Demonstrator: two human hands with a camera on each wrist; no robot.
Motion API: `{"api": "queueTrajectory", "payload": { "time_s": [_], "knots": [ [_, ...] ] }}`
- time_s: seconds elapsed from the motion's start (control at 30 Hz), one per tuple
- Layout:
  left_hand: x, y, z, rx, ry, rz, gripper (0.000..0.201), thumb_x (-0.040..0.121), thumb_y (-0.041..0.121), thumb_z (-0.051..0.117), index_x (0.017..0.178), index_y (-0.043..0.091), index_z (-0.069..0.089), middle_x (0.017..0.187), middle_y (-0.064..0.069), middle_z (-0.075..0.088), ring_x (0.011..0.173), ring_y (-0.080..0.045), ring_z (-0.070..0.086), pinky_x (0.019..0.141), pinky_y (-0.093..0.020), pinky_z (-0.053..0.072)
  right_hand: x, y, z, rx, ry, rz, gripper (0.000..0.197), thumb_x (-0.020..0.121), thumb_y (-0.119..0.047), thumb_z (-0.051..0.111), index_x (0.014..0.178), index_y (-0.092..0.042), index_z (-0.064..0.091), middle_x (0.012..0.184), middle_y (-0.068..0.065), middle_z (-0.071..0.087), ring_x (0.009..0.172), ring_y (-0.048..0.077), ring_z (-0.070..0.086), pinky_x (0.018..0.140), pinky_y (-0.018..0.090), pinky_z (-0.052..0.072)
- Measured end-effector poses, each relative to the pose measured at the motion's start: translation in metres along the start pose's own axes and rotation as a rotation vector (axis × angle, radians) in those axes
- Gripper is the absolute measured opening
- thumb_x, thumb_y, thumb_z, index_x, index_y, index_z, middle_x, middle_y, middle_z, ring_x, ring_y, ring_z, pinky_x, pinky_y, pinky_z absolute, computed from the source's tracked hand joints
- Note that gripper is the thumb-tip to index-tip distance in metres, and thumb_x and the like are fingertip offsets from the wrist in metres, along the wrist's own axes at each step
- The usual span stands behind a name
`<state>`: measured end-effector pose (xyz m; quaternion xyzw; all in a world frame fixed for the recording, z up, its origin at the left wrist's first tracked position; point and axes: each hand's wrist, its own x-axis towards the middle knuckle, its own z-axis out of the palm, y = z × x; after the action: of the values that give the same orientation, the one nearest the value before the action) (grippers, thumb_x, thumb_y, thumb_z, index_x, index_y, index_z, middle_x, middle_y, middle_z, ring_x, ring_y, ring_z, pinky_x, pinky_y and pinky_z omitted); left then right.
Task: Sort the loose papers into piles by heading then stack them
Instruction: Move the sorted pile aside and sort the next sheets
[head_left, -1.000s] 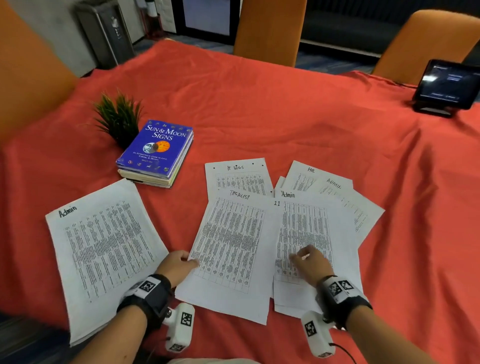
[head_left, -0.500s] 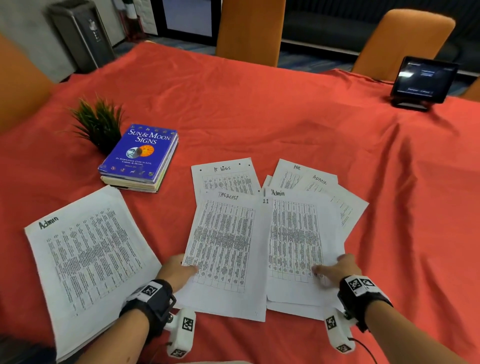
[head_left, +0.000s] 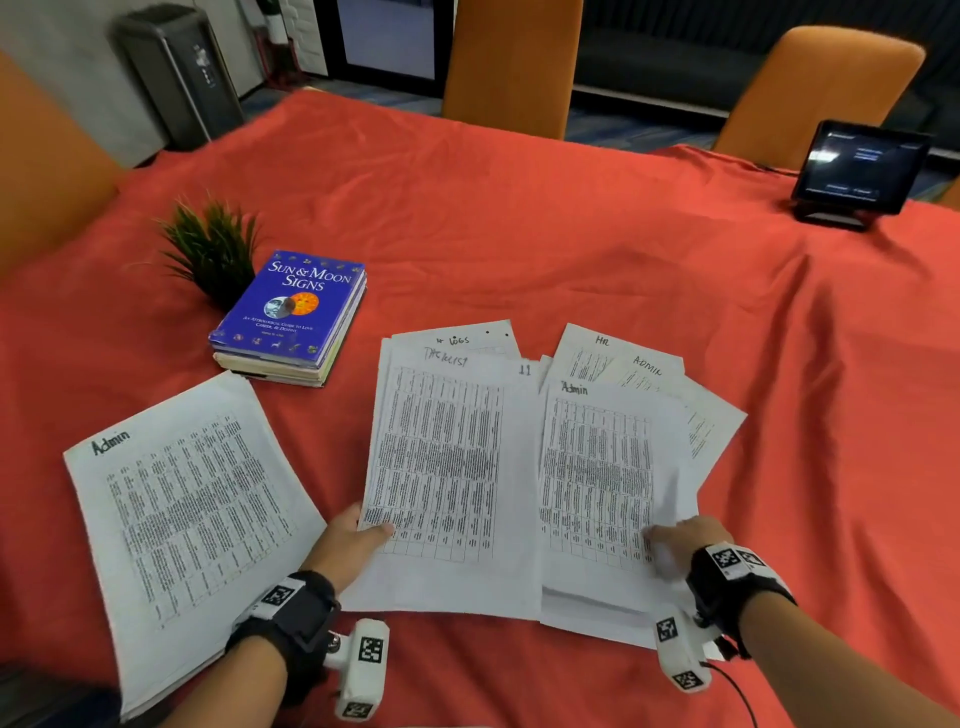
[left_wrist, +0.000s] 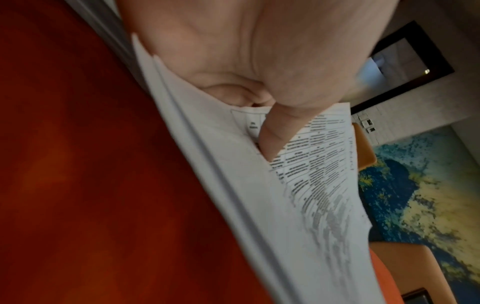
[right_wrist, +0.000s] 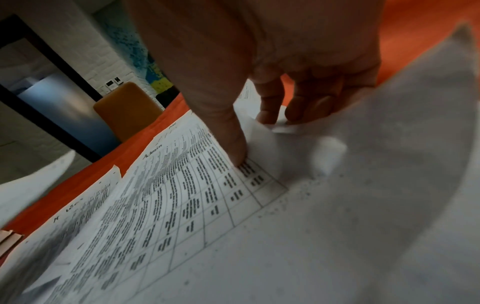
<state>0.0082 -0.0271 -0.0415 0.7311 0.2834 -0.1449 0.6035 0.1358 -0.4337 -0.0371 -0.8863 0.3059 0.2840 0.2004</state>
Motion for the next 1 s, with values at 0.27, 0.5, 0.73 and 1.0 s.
{"api": "queueTrajectory", "payload": {
  "time_s": [0.27, 0.5, 0.73, 1.0],
  "knots": [
    [0.002, 0.018, 0.015, -0.158, -0.054, 0.042, 0.025, 0.091, 0.007, 0.06, 0.11, 0.023, 0.063, 0.11, 0.006, 0.071, 0.104, -0.007, 0.064, 0.099, -0.03, 0.045, -0.014, 0.001, -0.007, 0.542, 0.005, -0.086, 0.063, 0.074, 0.001, 0.073, 0.13, -0.003, 0.046, 0.114, 0.023, 0.061, 0.083, 0.031, 0.061, 0.057, 0.025, 0.044],
    [0.014, 0.021, 0.053, 0.073, -0.155, 0.015, 0.032, 0.094, 0.013, 0.056, 0.125, 0.021, 0.057, 0.119, 0.003, 0.065, 0.114, -0.018, 0.061, 0.107, -0.037, 0.042, -0.038, -0.014, 0.014, 0.499, -0.21, -0.228, 0.017, 0.074, 0.003, 0.058, 0.088, 0.001, 0.067, 0.09, 0.02, 0.07, 0.082, 0.036, 0.067, 0.085, 0.05, 0.056],
    [0.013, 0.021, 0.073, 0.349, -0.125, -0.01, 0.029, 0.097, 0.024, 0.045, 0.125, 0.017, 0.05, 0.121, 0.001, 0.061, 0.112, -0.022, 0.059, 0.098, -0.032, 0.045, -0.056, -0.028, 0.036, 0.511, -0.335, -0.131, 0.024, 0.082, 0.012, 0.034, 0.072, -0.002, 0.051, 0.064, 0.013, 0.051, 0.059, 0.023, 0.05, 0.06, 0.027, 0.044],
    [0.014, 0.025, 0.072, 0.46, -0.154, 0.034, 0.038, 0.095, 0.021, 0.042, 0.133, 0.018, 0.048, 0.127, -0.003, 0.061, 0.113, -0.024, 0.058, 0.099, -0.035, 0.046, -0.05, -0.04, 0.033, 0.374, -0.387, -0.114, 0.018, 0.075, 0.01, 0.035, 0.07, -0.002, 0.047, 0.056, 0.011, 0.045, 0.053, 0.022, 0.045, 0.06, 0.034, 0.039]
  ]
}}
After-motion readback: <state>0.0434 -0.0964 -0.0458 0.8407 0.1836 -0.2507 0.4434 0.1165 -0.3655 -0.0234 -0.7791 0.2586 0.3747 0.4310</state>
